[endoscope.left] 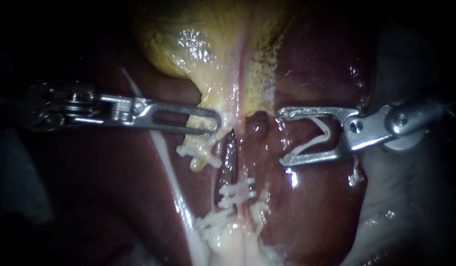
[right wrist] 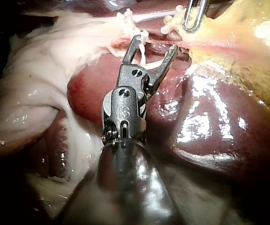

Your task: Clipping third clip right tube

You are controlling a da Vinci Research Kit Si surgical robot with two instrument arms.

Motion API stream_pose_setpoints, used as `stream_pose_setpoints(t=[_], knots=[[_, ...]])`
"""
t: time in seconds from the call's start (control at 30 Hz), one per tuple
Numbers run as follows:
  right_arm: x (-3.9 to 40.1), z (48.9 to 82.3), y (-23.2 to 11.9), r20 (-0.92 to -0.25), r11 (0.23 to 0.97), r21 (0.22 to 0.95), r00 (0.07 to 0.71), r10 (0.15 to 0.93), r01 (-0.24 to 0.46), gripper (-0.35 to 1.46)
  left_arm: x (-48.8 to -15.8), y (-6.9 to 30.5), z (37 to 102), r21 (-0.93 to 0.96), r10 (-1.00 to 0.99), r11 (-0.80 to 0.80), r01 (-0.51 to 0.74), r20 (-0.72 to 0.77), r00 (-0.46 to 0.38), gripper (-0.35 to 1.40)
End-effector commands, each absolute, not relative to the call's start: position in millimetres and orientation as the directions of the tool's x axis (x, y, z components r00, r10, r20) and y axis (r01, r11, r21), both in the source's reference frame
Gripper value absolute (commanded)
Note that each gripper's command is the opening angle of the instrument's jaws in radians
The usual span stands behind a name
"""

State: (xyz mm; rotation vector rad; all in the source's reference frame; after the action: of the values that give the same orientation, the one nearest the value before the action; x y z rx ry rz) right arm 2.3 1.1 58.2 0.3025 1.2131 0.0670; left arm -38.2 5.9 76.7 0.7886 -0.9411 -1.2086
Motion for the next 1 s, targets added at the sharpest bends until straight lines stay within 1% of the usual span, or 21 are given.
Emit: stream_pose_setpoints(t=[0.03,0.27,0.53,0.7,0.77,1.0], knots=[[2.3,58.1,1.1,-0.911,0.958,0.266,0.354,0.213,0.108,0.48,-38.2,5.9,76.7,0.894,-0.981,0.193,0.405,0.171,0.091,-0.35],[2.3,58.0,0.9,-0.905,0.952,0.287,0.356,0.235,0.101,0.48,-36.7,6.3,75.0,0.897,-0.982,0.187,0.401,0.167,0.085,-0.35],[2.3,57.9,0.8,-0.894,0.944,0.319,0.358,0.269,0.088,0.48,-34.2,7.7,69.6,0.906,-0.987,0.155,0.395,0.154,0.033,-0.35],[2.4,57.8,0.7,-0.879,0.930,0.361,0.360,0.313,0.071,0.48,-32.7,7.5,66.5,0.908,-0.988,0.148,0.392,0.154,0.015,-0.35],[2.4,57.8,0.6,-0.868,0.919,0.388,0.360,0.341,0.065,0.48,-32.1,7.3,65.6,0.908,-0.987,0.150,0.392,0.158,0.012,-0.35],[2.8,57.6,0.5,-0.837,0.889,0.455,0.361,0.412,0.040,0.48,-31.7,7.0,64.8,0.907,-0.987,0.153,0.393,0.162,0.008,-0.35]])
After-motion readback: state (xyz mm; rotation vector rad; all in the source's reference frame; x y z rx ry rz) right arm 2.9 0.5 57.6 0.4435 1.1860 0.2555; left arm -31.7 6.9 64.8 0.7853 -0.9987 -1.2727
